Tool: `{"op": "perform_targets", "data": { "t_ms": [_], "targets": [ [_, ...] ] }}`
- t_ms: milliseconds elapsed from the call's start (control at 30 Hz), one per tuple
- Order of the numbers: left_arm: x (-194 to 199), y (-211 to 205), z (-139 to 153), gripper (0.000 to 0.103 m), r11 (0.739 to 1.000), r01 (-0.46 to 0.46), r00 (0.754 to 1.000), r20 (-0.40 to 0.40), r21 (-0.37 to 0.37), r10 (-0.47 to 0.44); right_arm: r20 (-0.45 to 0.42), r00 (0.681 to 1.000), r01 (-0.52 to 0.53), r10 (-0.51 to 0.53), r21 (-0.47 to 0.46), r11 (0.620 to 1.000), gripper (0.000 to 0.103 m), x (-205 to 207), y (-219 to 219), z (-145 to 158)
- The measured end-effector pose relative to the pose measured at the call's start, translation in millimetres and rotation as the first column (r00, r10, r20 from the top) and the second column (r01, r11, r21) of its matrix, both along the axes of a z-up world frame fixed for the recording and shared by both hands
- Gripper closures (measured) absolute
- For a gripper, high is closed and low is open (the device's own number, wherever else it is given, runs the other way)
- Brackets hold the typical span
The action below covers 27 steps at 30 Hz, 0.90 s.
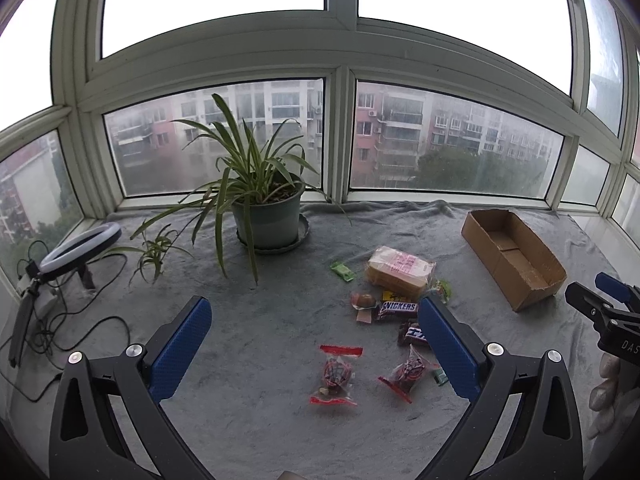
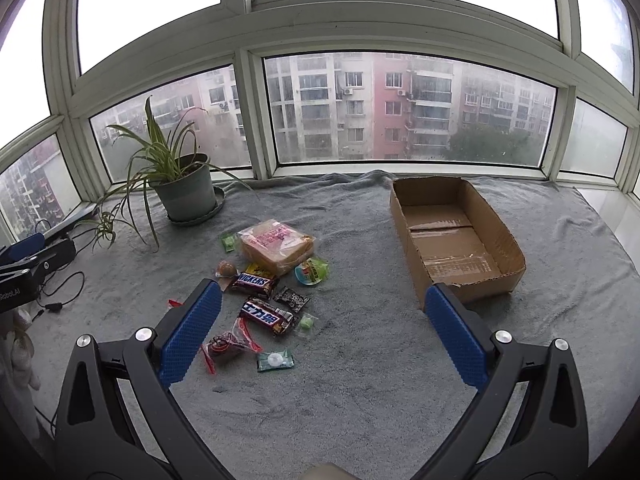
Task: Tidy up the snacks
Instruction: 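Lower both tools to the snacks while each grasps a red-sealed clear bag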
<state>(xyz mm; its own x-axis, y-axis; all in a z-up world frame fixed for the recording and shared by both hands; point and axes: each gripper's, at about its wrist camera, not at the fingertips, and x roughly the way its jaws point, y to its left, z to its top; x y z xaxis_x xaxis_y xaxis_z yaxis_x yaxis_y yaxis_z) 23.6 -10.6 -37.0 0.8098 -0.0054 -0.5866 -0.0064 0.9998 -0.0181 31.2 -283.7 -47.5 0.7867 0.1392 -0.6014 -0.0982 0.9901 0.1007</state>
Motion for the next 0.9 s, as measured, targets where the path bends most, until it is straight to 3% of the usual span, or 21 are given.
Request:
{"op": "perform_targets", "data": {
  "t_ms": [333,433,600,900],
  "targets": [
    [17.8,13.7,-50.9,0.010,0.998,0.053,0.988,-0.145,-0.034,-0.058,-0.133,0.986,-0.107,0.103,-0.025,0.994,0.000,19.7,12.9,-52.7],
    [22.4,16.1,-69.7,0.020,0.995,0.072,0.976,-0.200,-0.069,-0.085,-0.180,0.971,-0.155,0.155,0.016,0.988,0.000,28.3,24.1,-68.2],
    [27.3,14.8,-96.6,0.022,0.990,0.089,0.953,-0.281,-0.107,-0.116,-0.229,0.941,-0.240,0.250,0.071,0.968,0.002,45.0,53.4,-88.8],
    [42.9,18.8,-122.9,0.031,0.977,0.079,0.929,-0.341,-0.198,-0.144,-0.312,0.882,-0.342,0.352,0.087,0.936,0.007,70.1,96.2,-117.6]
  ]
}}
